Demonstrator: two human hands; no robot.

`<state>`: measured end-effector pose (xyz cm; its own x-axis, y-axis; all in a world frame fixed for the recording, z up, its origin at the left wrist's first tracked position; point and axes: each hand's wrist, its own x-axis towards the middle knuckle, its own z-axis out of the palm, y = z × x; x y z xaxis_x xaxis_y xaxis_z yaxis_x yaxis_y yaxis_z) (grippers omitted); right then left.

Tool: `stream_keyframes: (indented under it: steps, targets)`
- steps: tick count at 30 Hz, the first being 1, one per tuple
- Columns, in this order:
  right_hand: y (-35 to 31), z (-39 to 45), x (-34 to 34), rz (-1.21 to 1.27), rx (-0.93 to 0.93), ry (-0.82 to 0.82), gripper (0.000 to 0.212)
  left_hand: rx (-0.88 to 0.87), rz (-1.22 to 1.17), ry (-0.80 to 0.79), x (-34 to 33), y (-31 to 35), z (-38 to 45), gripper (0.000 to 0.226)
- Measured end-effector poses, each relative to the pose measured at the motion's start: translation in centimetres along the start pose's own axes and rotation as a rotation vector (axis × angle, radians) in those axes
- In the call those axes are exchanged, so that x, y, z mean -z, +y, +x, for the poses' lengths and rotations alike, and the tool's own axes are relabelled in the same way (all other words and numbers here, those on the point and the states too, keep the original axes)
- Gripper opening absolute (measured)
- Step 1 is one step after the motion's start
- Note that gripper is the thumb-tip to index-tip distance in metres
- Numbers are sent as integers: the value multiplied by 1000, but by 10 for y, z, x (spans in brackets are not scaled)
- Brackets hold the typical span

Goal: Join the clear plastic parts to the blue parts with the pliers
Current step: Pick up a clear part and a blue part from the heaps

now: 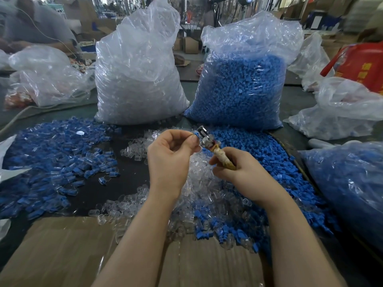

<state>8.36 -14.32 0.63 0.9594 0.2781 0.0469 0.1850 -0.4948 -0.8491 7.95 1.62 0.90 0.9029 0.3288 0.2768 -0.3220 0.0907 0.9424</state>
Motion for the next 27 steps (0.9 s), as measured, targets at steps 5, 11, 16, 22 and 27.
stream_keyframes:
  steps: [5,11,16,22,27]
  targets:
    - [3,2,-2,-64,7,4,17,-4,-8,-24,1,1,0,14]
    - [4,2,-3,-138,34,36,24,13,-23,-27,2,1,0,15]
    - [4,3,-3,-175,14,41,24,41,-26,-17,2,3,1,13]
    - [7,6,-5,-202,0,91,4,252,-126,37,16,0,10,5]
    - [17,8,2,-248,-95,277,9,523,-528,437,57,-4,31,8]
